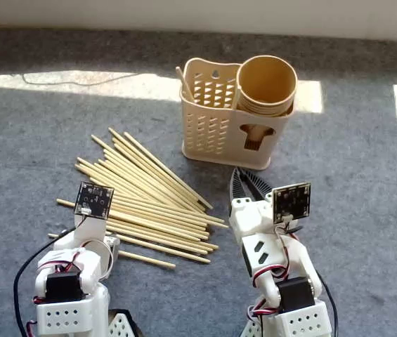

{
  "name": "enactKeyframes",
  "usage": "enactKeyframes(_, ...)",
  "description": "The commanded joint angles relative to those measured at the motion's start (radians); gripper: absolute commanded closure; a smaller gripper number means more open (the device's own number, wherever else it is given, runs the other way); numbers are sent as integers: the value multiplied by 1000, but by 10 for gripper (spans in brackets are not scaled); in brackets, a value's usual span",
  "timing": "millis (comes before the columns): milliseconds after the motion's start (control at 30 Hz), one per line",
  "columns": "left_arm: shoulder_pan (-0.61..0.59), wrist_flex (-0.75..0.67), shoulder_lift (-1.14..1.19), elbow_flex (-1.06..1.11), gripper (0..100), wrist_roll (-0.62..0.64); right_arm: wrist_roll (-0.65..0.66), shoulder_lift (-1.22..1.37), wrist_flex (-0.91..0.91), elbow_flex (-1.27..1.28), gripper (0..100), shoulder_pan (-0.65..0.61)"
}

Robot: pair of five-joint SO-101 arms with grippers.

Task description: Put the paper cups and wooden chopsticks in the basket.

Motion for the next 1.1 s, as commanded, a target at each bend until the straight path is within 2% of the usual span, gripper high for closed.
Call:
enactKeyframes(0, 18, 2, -5, 19, 839, 3, -2, -4, 45, 101, 993, 12)
enactKeyframes(600, 12, 5, -7, 8, 836, -2, -2, 5, 134, 102, 992, 21)
enactKeyframes(867, -74, 5, -7, -185, 836, 3, -2, 2, 137, 102, 992, 42)
enactKeyframes(1067, -67, 3, -7, -328, 838, 0, -2, -1, 137, 101, 992, 41)
